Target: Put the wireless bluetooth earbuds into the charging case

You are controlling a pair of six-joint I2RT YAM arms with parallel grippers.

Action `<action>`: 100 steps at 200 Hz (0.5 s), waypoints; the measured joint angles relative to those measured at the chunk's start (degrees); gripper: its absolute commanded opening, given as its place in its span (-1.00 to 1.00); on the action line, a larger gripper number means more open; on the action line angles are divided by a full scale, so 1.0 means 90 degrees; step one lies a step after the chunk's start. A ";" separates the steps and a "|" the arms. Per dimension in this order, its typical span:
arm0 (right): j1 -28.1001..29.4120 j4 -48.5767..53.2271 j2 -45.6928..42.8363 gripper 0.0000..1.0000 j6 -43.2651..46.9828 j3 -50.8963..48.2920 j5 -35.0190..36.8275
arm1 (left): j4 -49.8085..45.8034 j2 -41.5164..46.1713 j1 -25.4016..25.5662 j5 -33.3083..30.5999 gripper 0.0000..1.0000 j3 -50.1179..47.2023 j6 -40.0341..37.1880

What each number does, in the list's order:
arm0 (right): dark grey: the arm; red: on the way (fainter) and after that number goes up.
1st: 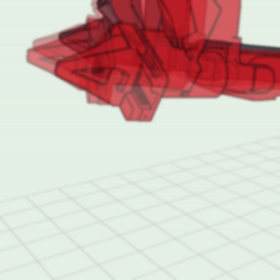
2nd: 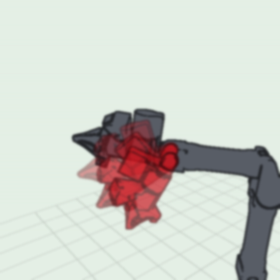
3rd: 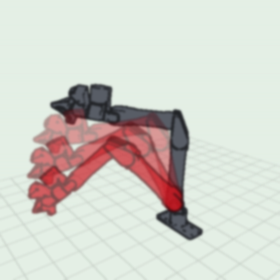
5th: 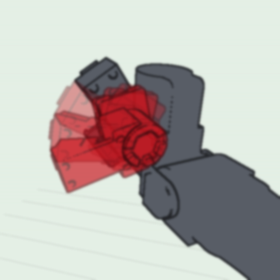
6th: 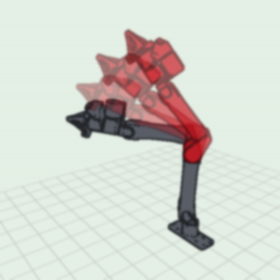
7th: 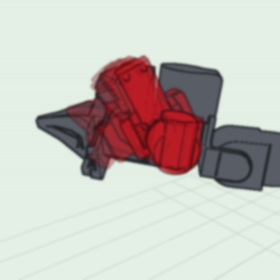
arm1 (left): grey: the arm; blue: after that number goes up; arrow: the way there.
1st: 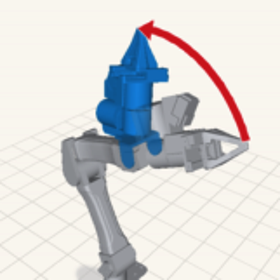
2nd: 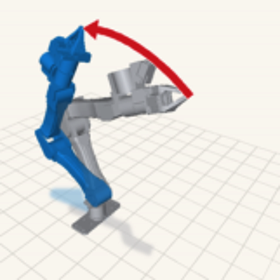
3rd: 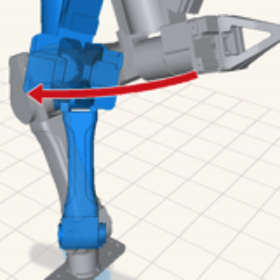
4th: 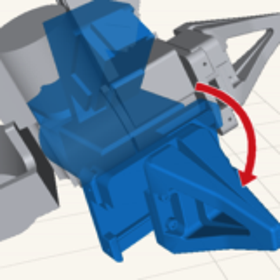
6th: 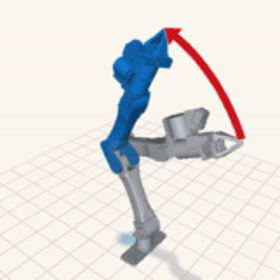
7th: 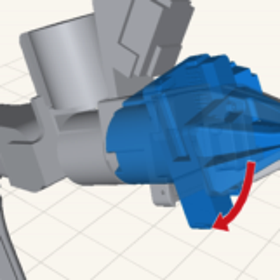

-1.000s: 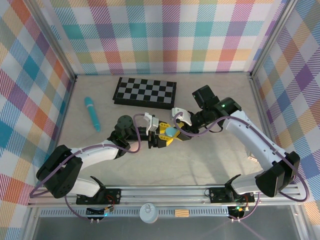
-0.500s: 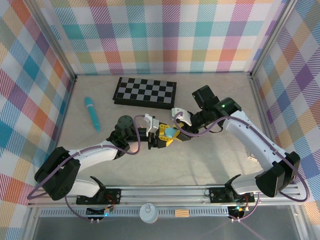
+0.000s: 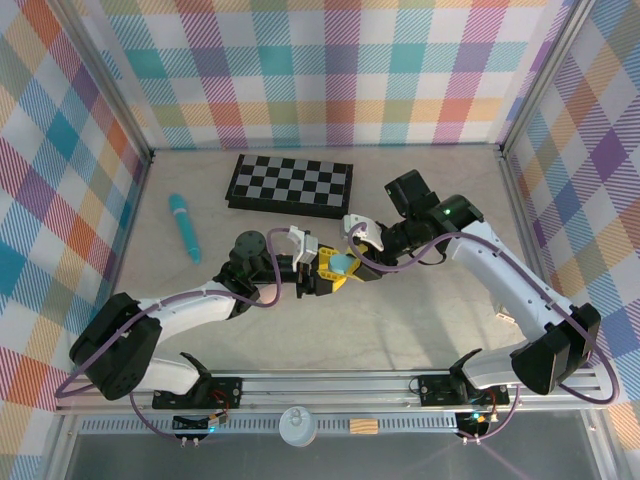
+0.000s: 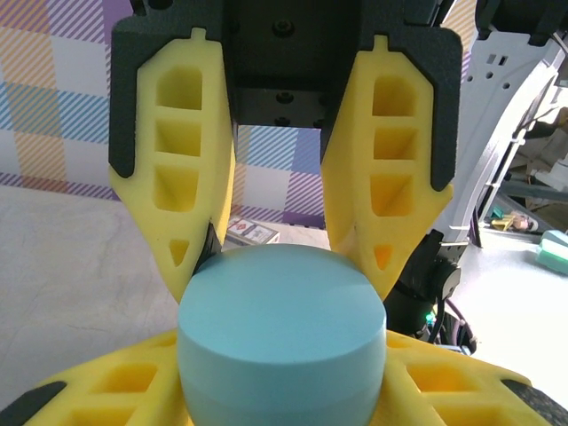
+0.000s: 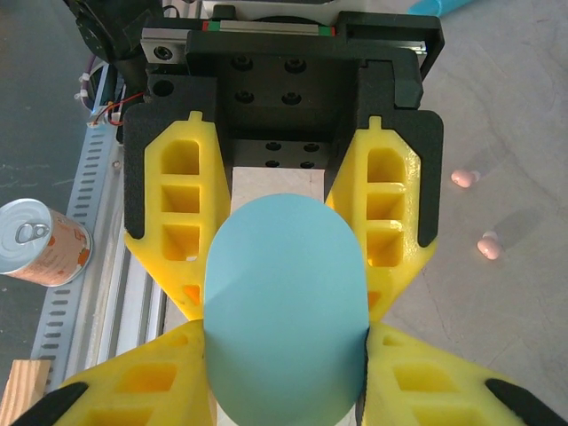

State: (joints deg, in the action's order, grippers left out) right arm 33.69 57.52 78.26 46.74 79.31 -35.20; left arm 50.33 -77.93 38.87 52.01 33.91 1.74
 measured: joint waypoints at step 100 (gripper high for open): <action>0.0002 -0.0056 0.0000 -0.47 0.0000 -0.0002 0.0019 | 0.0265 -0.0085 -0.0002 -0.0002 -0.28 0.0000 0.0209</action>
State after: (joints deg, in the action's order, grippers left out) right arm 33.71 57.01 78.26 46.74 79.29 -35.03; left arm 52.71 -78.70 38.85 51.99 33.91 3.62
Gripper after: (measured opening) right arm 0.351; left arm 0.405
